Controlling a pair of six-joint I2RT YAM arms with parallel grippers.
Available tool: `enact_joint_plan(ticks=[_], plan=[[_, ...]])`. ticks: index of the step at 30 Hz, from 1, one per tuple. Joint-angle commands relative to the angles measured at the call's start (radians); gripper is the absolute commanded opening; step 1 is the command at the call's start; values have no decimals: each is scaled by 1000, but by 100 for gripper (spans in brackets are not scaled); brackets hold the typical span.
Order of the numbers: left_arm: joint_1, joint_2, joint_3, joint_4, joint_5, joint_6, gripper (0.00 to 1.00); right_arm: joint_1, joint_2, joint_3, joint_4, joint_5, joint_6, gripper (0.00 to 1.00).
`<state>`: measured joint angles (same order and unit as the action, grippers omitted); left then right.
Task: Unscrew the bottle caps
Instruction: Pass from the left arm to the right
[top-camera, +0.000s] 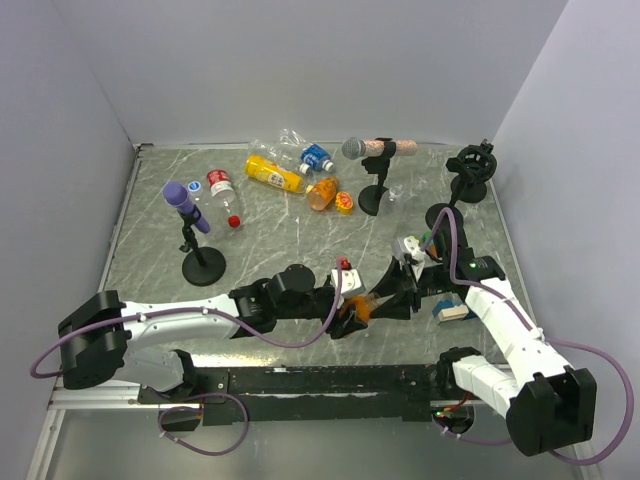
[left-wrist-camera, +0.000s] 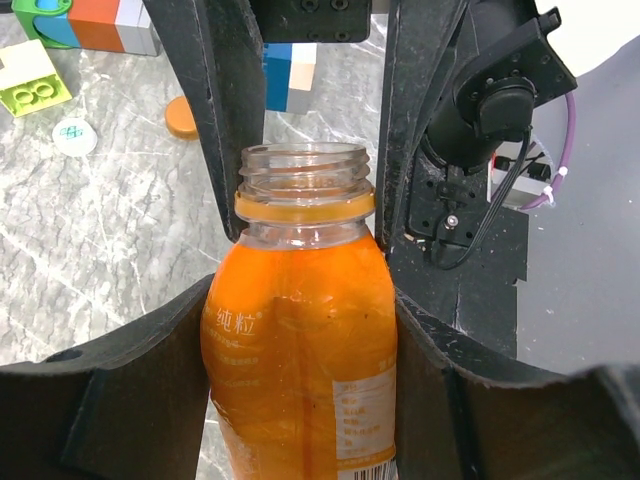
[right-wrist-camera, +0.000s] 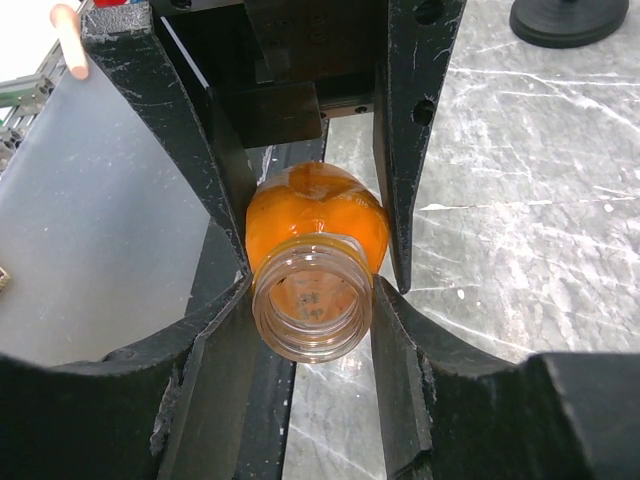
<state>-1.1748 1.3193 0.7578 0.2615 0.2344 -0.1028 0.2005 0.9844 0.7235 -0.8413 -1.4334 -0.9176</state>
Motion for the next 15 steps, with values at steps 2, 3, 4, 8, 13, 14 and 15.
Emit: enact_joint_plan(ticks=[2,3,4,8,13,14,15], plan=[[-2,-31,26,24,-72,-31,69,8,3,60,-10,-30,-24,9],[-2,-34,20,25,-82,-35,73,8,5,65,-15,-25,-24,8],[-2,-40,15,27,-90,-38,75,8,5,70,-21,-21,-26,7],[-2,-63,14,9,-98,-44,83,8,5,80,-30,-9,-29,4],[-2,-95,8,-22,-107,-49,93,7,-3,82,-21,8,-21,2],[-2,-101,3,-24,-109,-51,93,7,-4,83,-21,13,-18,2],[-2,-107,-2,-24,-109,-51,94,5,-6,83,-18,16,-15,1]])
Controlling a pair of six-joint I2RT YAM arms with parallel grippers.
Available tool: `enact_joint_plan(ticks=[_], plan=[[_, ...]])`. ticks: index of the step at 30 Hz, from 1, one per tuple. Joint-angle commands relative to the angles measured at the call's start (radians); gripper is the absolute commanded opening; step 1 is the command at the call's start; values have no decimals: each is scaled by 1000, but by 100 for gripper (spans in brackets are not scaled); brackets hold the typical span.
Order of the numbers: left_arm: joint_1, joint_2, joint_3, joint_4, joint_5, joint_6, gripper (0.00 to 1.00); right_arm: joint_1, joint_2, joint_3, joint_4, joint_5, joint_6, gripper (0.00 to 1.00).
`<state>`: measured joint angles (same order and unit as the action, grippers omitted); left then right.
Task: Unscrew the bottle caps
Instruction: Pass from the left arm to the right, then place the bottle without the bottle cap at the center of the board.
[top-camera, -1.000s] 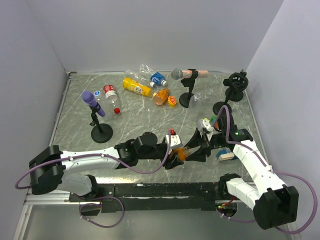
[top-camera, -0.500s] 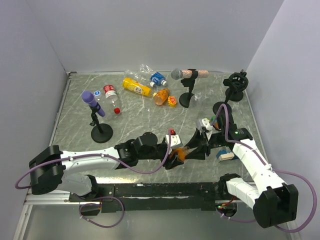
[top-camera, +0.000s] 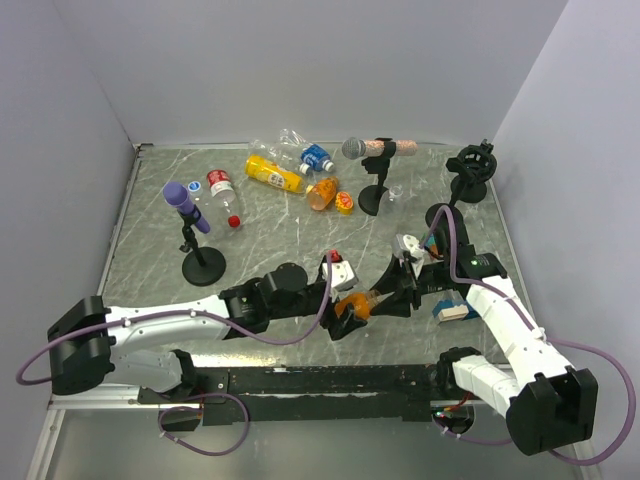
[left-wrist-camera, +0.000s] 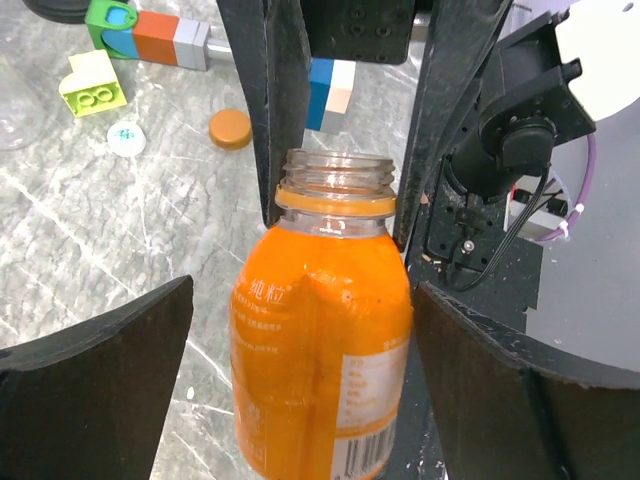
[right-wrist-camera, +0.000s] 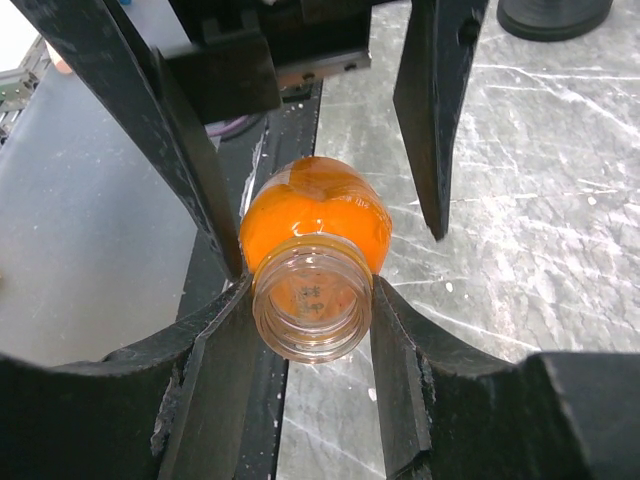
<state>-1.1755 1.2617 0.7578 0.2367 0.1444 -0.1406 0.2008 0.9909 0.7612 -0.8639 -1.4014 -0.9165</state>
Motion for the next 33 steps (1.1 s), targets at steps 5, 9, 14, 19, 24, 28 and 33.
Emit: enact_joint_plan(ticks=[5,9,14,19,24,28,33], plan=[[0,-87,-14,-25,-38,-14,97,-20,-18,47,11,-4,-4,1],[-1,-140,-29,-59,-66,-5,96,-47,-26,43,11,1,-2,0],[0,-218,-32,-129,-138,10,97,-89,-38,36,37,36,25,0],[4,-283,-8,-235,-218,36,97,-145,-55,36,89,149,100,1],[4,-340,40,-431,-296,105,97,-156,-74,49,167,362,206,1],[4,-409,-3,-484,-339,168,97,-155,-51,104,158,580,245,1],[2,-467,-68,-474,-341,196,96,-158,5,190,161,807,292,2]])
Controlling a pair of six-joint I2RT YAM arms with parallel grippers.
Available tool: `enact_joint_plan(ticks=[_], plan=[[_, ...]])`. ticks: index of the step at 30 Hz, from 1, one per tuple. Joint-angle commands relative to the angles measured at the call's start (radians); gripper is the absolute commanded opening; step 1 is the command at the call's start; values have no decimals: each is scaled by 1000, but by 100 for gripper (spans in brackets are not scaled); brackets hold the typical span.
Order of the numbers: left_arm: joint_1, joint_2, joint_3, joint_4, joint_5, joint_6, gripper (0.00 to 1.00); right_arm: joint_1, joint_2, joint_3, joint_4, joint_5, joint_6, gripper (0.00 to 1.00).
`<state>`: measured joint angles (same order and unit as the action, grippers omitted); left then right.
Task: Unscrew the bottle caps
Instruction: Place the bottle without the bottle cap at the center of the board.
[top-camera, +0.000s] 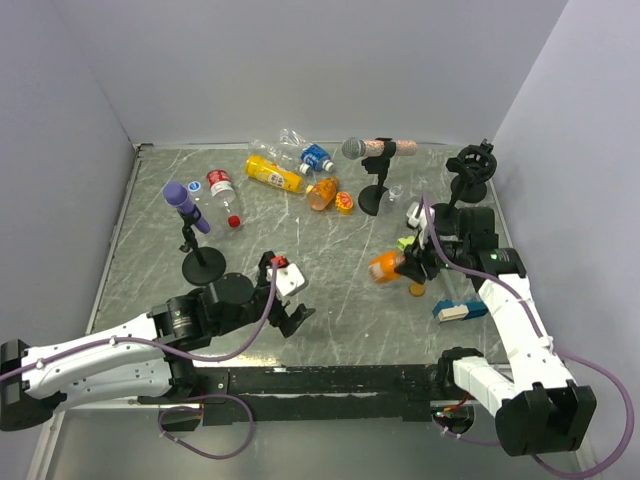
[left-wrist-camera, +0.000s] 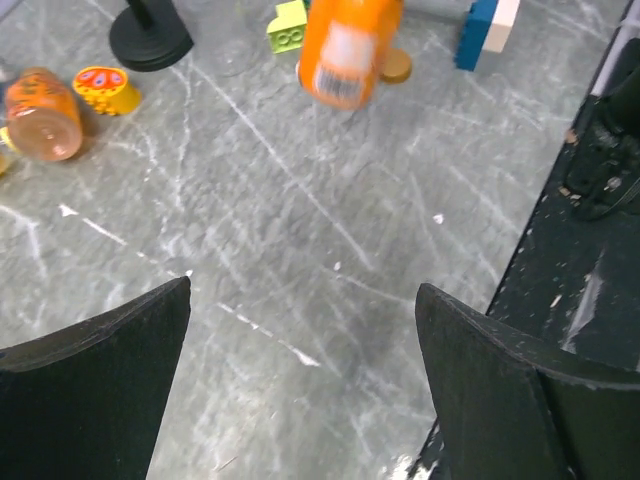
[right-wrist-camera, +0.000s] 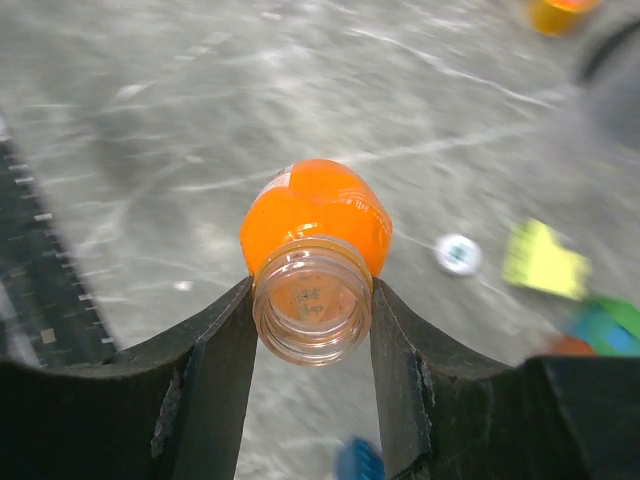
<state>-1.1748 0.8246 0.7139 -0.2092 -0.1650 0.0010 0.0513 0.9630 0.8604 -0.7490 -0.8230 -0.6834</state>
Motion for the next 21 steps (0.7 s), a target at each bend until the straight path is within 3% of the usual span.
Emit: enact_joint_plan(ticks=[1,10,21], plan=[[1,-24,-15,-57,-30,62,97,-8,51,101,51,263,68,2],[-8,28,-8,-133,-11,62,97,-34,184,124,69,450,88,4],[-8,11,-22,-122,2,63,97,-102,370,193,69,485,96,7]])
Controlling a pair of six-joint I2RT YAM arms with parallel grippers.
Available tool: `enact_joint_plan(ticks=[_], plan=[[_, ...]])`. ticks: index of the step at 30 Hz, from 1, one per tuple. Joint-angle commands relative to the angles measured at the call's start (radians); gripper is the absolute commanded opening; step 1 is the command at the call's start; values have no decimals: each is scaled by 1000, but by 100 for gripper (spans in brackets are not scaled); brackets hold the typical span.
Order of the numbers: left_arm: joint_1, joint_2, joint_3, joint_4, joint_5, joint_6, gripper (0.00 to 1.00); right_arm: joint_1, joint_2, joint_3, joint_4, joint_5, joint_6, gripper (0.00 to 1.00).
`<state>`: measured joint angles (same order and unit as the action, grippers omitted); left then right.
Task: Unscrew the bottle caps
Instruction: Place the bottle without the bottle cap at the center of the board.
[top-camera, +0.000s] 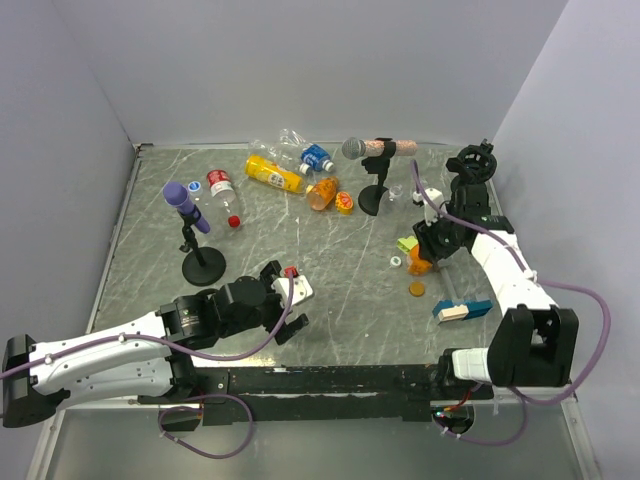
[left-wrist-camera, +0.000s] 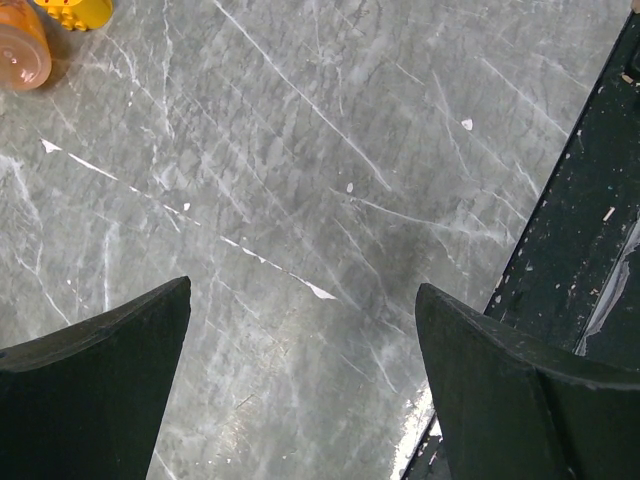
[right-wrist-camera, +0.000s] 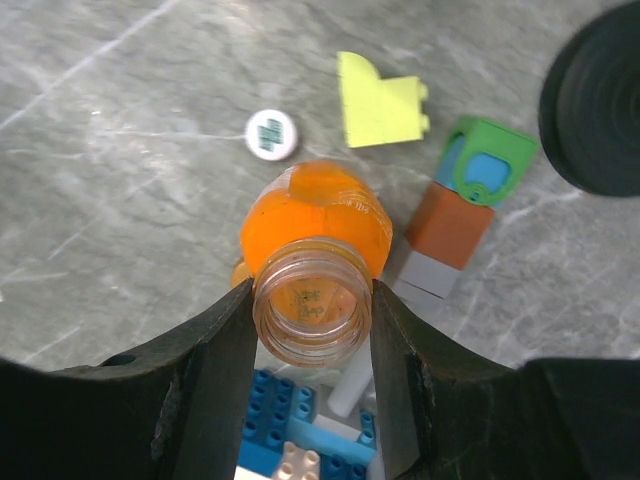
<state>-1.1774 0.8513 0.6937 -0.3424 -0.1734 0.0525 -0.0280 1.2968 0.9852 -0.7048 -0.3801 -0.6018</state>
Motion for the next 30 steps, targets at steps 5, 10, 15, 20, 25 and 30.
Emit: enact_joint_plan(ticks=[5,10,15,20,25,30], plan=[[-5,-18,-5,14,8,12,97,-36,82,92,16,43,14,9],[-5,-18,-6,16,3,12,97,-36,107,90,7,35,13,14],[-5,-17,-11,19,0,14,97,-38,98,81,2,35,13,31],[-5,-12,-14,22,0,14,97,-41,56,72,-1,24,13,62],[-5,-9,-17,25,0,12,97,-44,12,69,-4,4,16,71],[-5,-6,-19,29,-1,12,97,-44,-22,72,-19,-37,16,72]])
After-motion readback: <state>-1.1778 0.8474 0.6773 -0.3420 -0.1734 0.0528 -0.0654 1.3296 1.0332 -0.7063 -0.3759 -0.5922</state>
